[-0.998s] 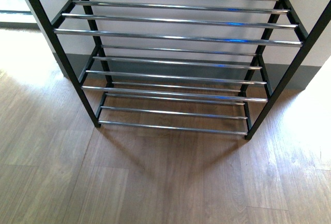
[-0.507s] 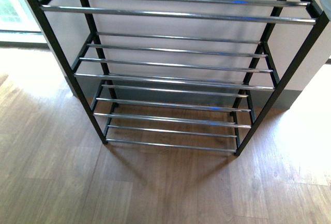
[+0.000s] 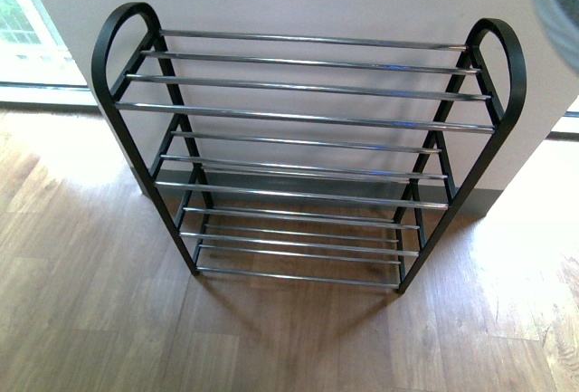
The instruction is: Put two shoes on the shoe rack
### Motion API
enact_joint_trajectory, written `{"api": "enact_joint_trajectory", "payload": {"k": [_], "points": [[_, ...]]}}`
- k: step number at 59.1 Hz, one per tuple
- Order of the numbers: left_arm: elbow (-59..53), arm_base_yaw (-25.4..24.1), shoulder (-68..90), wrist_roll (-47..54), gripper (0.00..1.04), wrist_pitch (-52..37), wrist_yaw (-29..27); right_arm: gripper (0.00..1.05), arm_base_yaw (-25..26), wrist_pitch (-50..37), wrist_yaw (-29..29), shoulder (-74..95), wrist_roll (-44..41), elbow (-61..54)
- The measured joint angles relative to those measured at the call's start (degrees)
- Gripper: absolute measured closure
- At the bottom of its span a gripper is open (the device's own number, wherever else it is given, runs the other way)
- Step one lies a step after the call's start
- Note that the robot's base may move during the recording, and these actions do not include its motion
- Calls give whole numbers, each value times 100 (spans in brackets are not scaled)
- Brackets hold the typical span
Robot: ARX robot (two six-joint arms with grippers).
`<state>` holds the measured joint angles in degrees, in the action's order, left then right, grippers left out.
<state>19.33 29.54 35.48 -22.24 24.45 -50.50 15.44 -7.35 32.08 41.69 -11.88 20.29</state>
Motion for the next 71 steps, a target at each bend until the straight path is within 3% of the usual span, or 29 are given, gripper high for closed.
{"api": "enact_joint_trajectory", "payload": {"k": [13,27,44,58,71], "points": [[0,0,2,2,104,0,13,104,-1696,-999,-1576,1711,887,879],[0,0,2,0,104,0,17,104,-2520,-1202,-2450,3713,1587,2218],[0,0,2,2,104,0,15,104,-2765,-885,-3285,5600,2070,3589],[0,0,2,0,104,0,17,104,-2570,181,-3381,6795,3720,4795],[0,0,2,0,104,0,15,104,-2280,249,-3753,7364,4487,5237]]}}
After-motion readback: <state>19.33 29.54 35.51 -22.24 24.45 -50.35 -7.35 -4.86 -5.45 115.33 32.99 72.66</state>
